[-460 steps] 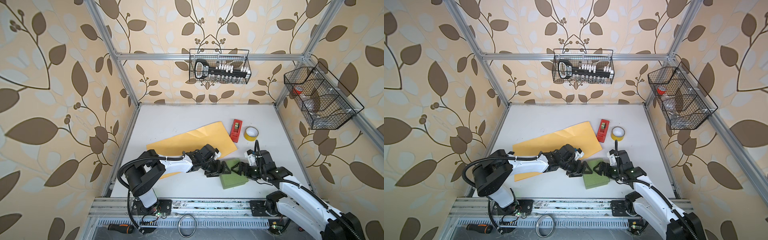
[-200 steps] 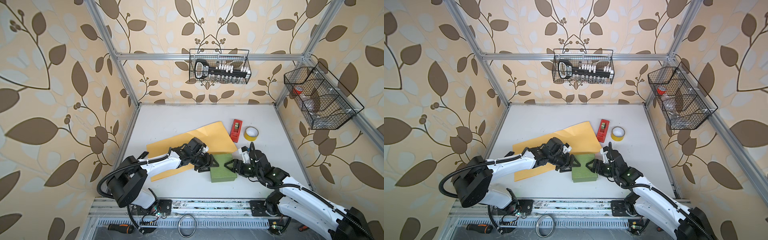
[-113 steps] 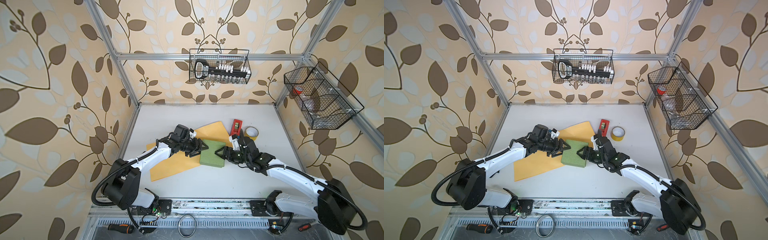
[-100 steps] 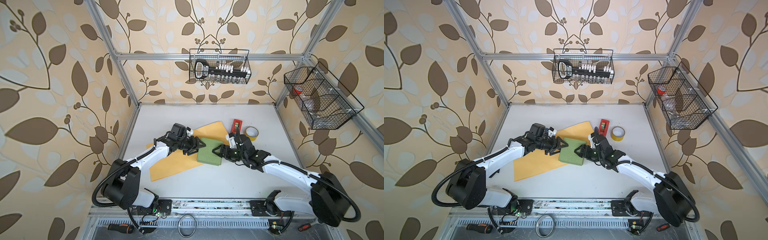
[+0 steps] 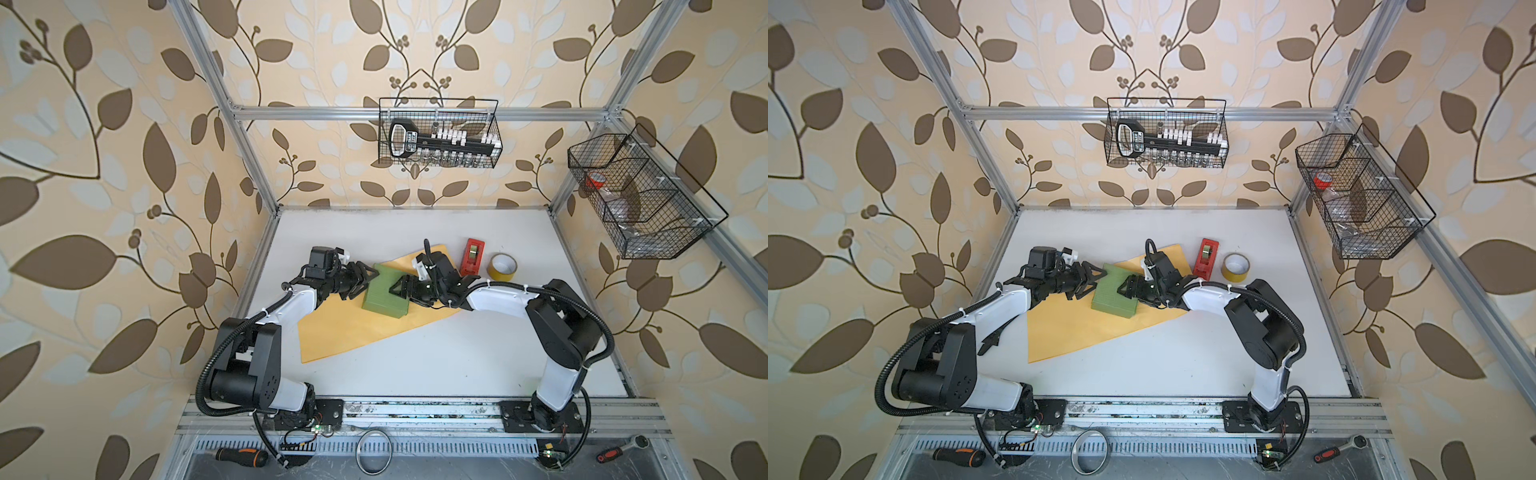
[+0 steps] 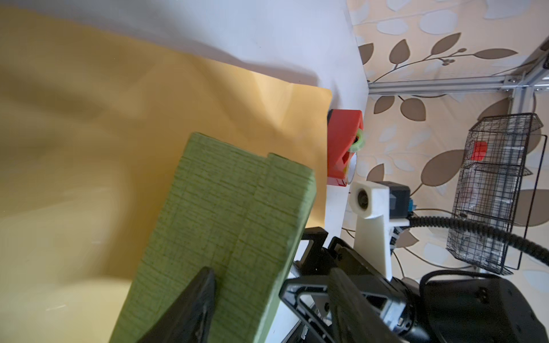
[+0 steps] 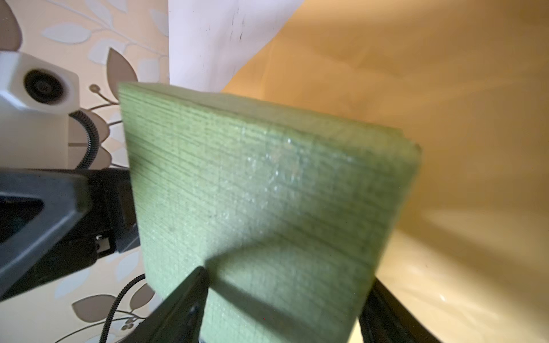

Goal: Wrap the gift box in paper

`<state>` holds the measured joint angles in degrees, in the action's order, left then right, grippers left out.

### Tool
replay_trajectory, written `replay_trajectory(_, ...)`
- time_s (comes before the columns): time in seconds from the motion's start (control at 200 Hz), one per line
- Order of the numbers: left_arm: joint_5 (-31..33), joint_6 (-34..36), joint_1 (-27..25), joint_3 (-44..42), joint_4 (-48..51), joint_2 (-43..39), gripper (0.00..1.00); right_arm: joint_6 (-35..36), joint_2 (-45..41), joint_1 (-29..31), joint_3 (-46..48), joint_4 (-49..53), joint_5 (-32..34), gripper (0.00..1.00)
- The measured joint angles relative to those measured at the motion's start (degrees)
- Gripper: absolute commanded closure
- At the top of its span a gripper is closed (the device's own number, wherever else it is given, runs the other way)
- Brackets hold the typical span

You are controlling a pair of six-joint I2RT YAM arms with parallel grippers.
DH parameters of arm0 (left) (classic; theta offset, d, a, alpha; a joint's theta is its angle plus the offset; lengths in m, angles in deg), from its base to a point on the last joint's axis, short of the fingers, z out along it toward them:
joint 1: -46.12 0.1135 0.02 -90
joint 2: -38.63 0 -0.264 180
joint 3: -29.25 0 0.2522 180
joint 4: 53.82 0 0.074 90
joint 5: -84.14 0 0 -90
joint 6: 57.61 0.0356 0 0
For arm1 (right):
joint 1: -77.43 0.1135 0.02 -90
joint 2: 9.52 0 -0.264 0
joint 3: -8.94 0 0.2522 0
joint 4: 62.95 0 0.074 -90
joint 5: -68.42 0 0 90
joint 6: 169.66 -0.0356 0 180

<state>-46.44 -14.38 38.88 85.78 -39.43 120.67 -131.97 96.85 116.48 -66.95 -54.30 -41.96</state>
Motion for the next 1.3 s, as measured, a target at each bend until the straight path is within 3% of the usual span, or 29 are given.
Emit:
replay_trajectory(0.445, 0.5, 0.3, 4.2, -6.1, 3.2, -4.4, 0.21, 7.6, 3.6, -0.5, -8.8, 1.8, -1.1, 0.09)
replay_trajectory(0.6, 3.3, 1.7, 4.7, -7.5, 6.7, -12.4, 0.14, 15.2, -6.6, -4.6, -2.8, 7.4, 0.9, 0.1)
replay_trajectory(0.8, 5.3, 4.7, 4.7, -7.5, 9.1, -19.1, 0.11, 23.1, -27.3, -17.4, 11.9, 14.2, 10.4, 0.14)
replay_trajectory(0.965, 4.7, 5.2, 4.7, -7.0, 9.5, -18.8, 0.11, 25.3, -29.4, -25.5, 18.2, 15.6, 13.4, 0.18)
replay_trajectory(1.15, 4.0, 6.4, 4.7, -4.9, 10.1, -18.7, 0.11, 25.1, -20.0, -26.5, 18.1, 12.9, 9.5, 0.35)
replay_trajectory(1.22, 3.6, 6.7, 4.7, -4.4, 10.4, -18.7, 0.11, 25.2, -17.0, -26.5, 17.9, 12.0, 7.9, 0.47)
replay_trajectory(1.304, 3.5, 7.1, 4.7, -4.3, 10.8, -18.7, 0.11, 25.6, -15.3, -26.6, 17.8, 11.1, 6.5, 0.68)
